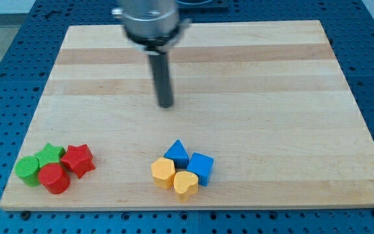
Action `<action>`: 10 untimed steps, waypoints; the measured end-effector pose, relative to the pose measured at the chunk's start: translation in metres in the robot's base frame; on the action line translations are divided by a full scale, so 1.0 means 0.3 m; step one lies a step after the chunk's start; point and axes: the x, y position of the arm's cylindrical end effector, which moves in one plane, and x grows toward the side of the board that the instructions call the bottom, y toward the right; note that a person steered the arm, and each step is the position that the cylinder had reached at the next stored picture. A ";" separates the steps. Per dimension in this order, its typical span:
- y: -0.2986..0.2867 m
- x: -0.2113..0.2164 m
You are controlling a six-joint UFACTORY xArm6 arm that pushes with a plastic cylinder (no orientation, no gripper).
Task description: Move your arm towards bottom center
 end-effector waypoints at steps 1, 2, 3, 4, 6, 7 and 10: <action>0.282 0.026; 0.509 0.161; 0.763 0.312; 0.857 0.532; 0.712 0.624; 0.491 0.629; 0.243 0.629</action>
